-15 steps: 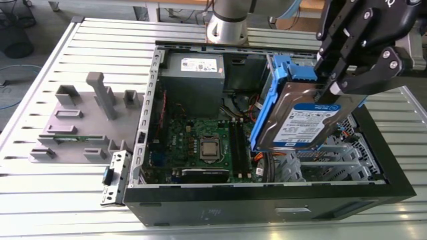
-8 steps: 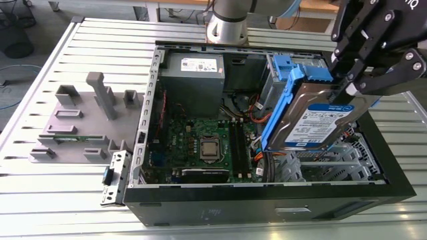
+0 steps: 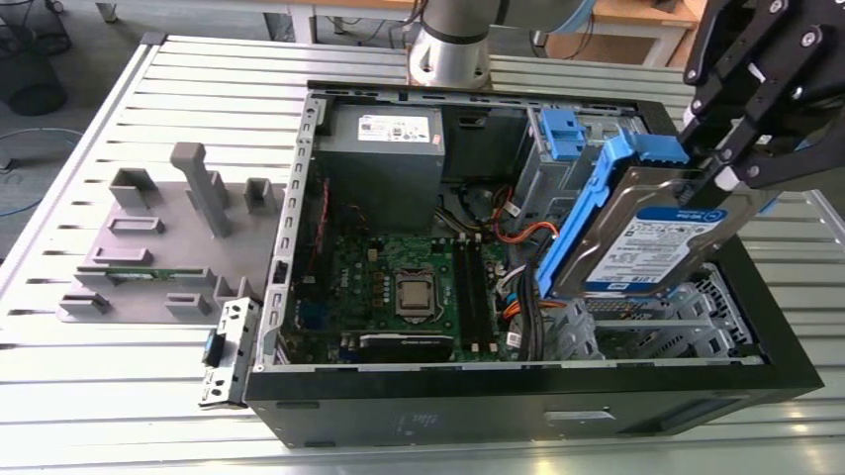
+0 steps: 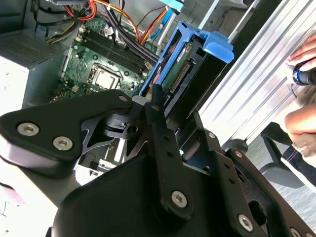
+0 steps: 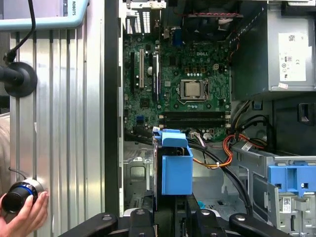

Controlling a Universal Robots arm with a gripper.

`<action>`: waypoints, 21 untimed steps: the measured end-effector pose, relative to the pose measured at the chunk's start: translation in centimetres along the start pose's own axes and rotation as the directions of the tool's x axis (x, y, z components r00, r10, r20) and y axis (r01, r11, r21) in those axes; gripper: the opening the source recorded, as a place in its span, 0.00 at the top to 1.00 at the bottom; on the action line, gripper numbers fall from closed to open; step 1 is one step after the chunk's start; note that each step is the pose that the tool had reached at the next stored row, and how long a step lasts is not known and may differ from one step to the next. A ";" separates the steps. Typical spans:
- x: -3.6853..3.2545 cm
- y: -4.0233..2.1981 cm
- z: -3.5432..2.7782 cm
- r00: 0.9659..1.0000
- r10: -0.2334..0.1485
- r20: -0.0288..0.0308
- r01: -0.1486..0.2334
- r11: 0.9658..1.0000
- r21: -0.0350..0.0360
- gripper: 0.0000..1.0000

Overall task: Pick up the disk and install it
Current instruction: 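Pick up the disk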

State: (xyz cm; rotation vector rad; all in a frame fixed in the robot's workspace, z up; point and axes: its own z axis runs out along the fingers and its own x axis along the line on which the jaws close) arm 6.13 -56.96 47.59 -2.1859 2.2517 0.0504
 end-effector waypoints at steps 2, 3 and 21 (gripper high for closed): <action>0.06 -0.22 0.04 1.000 0.000 0.000 0.000 1.000 0.000 0.65; 0.10 -0.32 0.06 1.000 0.000 0.000 0.000 1.000 0.000 0.65; 0.45 -1.69 0.59 1.000 0.000 0.000 0.000 1.000 0.000 0.65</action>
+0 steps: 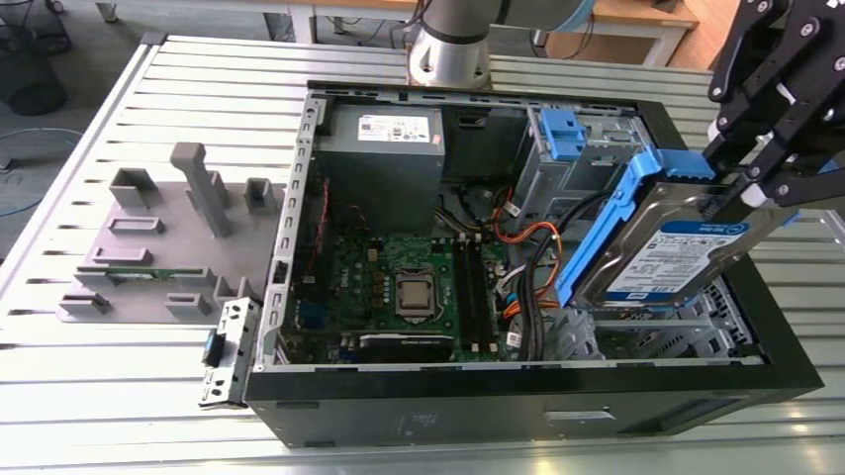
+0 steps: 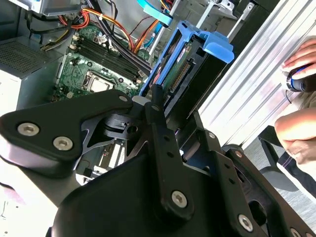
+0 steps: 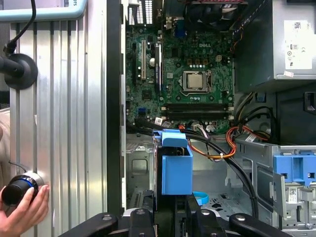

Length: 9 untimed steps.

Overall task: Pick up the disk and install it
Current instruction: 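Pick up the disk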

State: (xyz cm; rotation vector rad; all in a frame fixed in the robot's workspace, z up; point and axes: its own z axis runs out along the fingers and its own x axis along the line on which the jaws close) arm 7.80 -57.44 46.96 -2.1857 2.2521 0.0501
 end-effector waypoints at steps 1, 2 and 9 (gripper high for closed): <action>0.00 -0.01 0.00 1.000 0.000 0.000 0.000 1.000 0.000 0.65; 0.02 -0.03 0.01 1.000 0.000 0.000 0.000 1.000 0.000 0.65; 0.06 -0.59 0.19 1.000 0.000 0.000 0.000 1.000 0.000 0.65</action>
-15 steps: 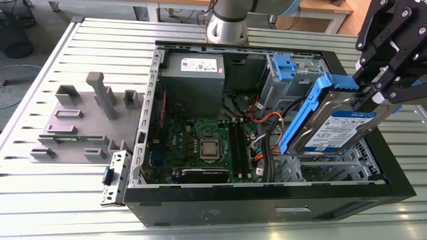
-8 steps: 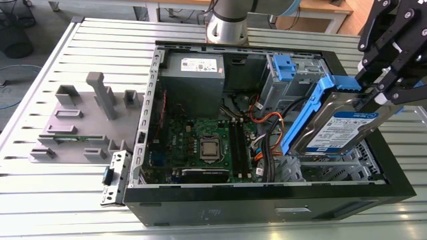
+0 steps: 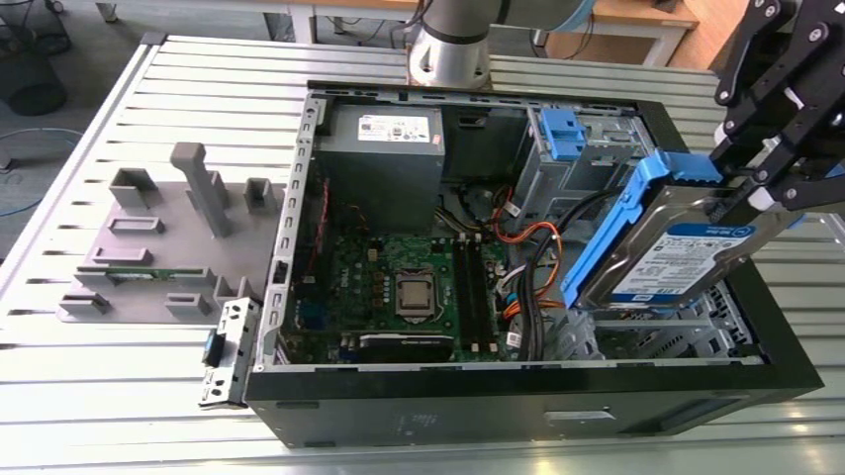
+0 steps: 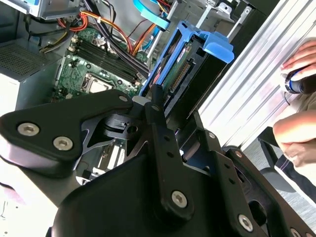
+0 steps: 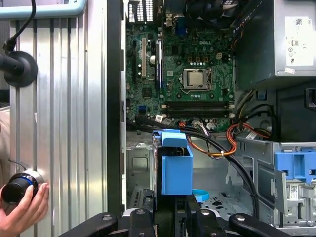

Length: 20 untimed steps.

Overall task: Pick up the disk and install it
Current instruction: 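Pick up the disk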

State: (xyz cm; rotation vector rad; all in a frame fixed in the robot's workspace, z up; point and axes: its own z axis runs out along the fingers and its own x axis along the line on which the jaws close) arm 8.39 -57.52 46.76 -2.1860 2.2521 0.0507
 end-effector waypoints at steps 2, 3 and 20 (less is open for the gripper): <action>0.00 -0.25 0.10 1.000 0.000 0.000 0.000 1.000 -0.001 0.65; -0.01 -0.34 0.12 1.000 0.000 0.000 0.000 1.000 -0.001 0.65; -0.02 -0.91 0.29 0.998 -0.060 -0.001 0.060 0.998 -0.002 0.65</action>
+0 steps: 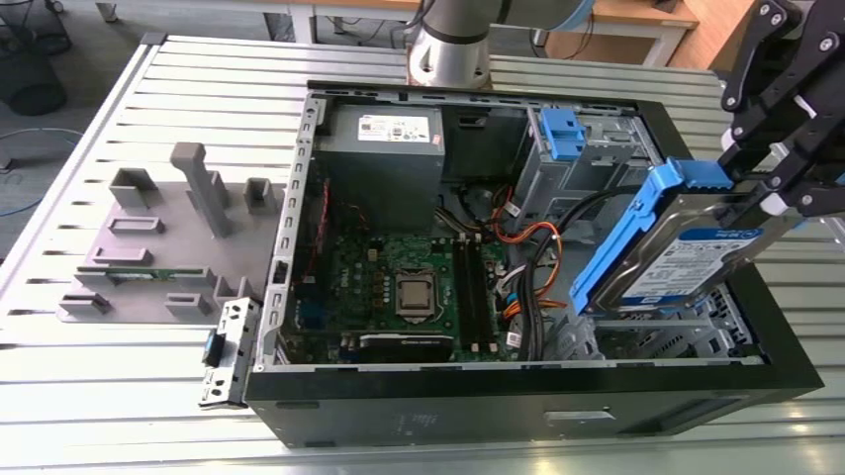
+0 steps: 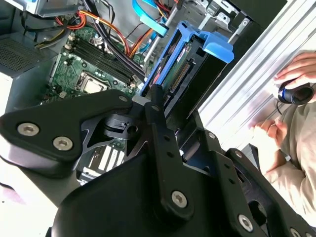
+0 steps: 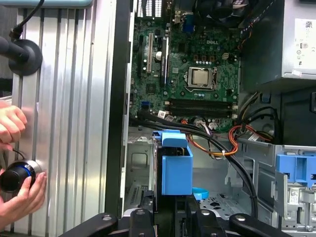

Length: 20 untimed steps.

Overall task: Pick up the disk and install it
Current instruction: 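Pick up the disk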

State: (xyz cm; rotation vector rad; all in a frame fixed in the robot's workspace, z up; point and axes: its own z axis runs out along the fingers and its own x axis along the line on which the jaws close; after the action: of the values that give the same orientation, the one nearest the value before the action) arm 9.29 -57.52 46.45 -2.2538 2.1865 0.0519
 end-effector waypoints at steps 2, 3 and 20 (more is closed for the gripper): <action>0.01 -0.35 0.04 1.000 0.001 0.000 -0.001 1.000 0.000 0.65; 0.01 -0.52 0.08 1.000 0.001 0.000 -0.001 1.000 0.000 0.65; -0.03 -1.88 0.48 1.000 0.008 0.000 -0.008 1.000 0.000 0.65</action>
State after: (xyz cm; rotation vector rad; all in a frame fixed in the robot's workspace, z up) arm 11.16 -57.42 45.92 -2.2454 2.1949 0.0519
